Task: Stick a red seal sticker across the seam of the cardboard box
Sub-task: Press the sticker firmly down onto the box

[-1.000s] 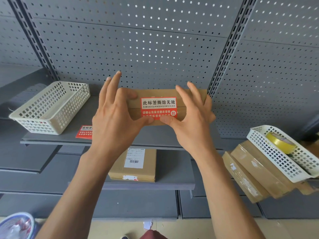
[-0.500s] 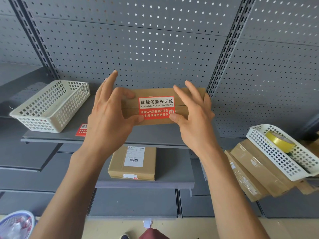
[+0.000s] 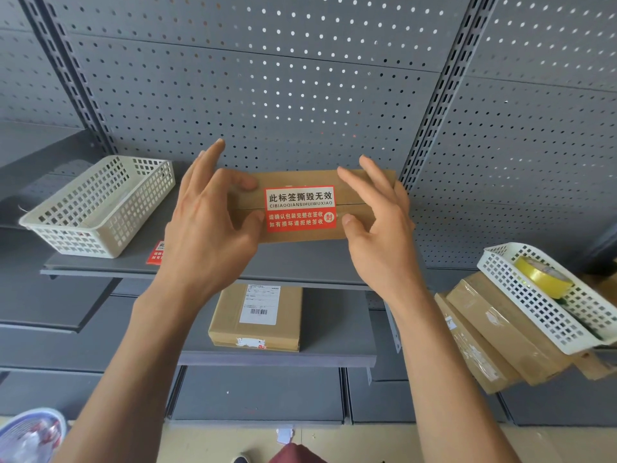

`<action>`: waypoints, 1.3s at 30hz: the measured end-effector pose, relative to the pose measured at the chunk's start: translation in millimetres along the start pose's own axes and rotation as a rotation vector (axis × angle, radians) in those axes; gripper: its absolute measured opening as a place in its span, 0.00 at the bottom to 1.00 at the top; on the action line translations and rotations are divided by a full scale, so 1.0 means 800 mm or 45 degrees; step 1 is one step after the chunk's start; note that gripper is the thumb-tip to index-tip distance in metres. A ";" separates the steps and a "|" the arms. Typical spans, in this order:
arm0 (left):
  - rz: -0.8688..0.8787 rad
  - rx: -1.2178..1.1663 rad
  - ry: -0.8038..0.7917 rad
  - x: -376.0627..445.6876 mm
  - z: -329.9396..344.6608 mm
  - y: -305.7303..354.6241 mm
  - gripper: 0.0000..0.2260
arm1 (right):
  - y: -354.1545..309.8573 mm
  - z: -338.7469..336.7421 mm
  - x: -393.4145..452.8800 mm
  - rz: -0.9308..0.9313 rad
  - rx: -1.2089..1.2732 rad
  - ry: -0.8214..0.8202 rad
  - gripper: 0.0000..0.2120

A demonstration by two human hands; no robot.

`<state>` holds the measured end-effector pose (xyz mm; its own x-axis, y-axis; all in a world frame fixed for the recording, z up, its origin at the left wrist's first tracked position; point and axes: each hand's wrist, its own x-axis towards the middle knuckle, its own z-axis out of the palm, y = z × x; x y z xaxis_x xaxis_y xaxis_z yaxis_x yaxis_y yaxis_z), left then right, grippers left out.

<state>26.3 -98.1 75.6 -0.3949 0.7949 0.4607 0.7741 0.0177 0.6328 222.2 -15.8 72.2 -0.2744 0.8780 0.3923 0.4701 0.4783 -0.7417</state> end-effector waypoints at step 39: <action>-0.080 0.075 0.148 -0.005 0.013 0.014 0.22 | -0.017 0.046 -0.008 0.020 -0.240 0.290 0.33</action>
<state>41.6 -94.8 74.1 -0.4955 0.7153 0.4928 0.7726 0.1036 0.6263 186.5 -28.5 60.0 -0.0808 0.8567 0.5094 0.6263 0.4413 -0.6427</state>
